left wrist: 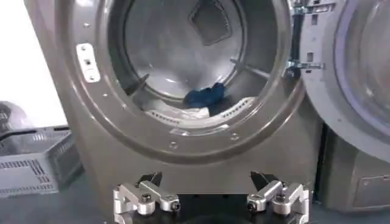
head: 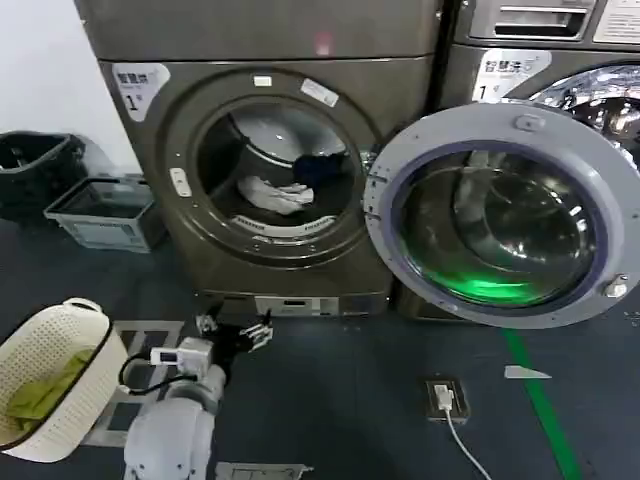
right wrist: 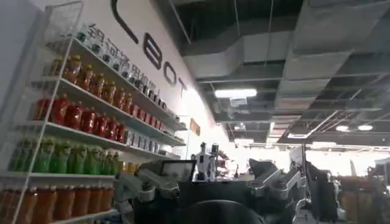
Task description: Grasp the clothes from the dryer.
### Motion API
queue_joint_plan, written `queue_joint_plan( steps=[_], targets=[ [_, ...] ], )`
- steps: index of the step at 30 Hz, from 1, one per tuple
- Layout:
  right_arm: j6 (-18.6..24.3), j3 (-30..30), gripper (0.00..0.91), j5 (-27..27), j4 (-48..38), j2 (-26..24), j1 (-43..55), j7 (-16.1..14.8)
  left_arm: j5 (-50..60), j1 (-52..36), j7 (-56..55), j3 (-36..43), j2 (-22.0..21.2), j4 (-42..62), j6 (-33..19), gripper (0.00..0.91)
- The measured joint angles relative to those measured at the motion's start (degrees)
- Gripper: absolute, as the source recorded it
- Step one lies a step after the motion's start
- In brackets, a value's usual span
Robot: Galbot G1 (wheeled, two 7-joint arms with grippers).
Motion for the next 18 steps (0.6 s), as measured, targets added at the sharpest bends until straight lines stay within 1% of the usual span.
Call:
queue_joint_plan(
  steps=[7,18],
  targets=[
    [1.32,0.67,0.907,1.60,-0.21,0.58,-0.66,0.87,0.16,0.00,-0.20,0.02,-0.06,-0.05,0.00,0.907],
    [2.55,0.69,0.907,2.75,-0.01,1.30,-1.03,0.96,0.41,0.00,-0.40,0.16,-0.20,-0.06,0.00,0.907]
  ],
)
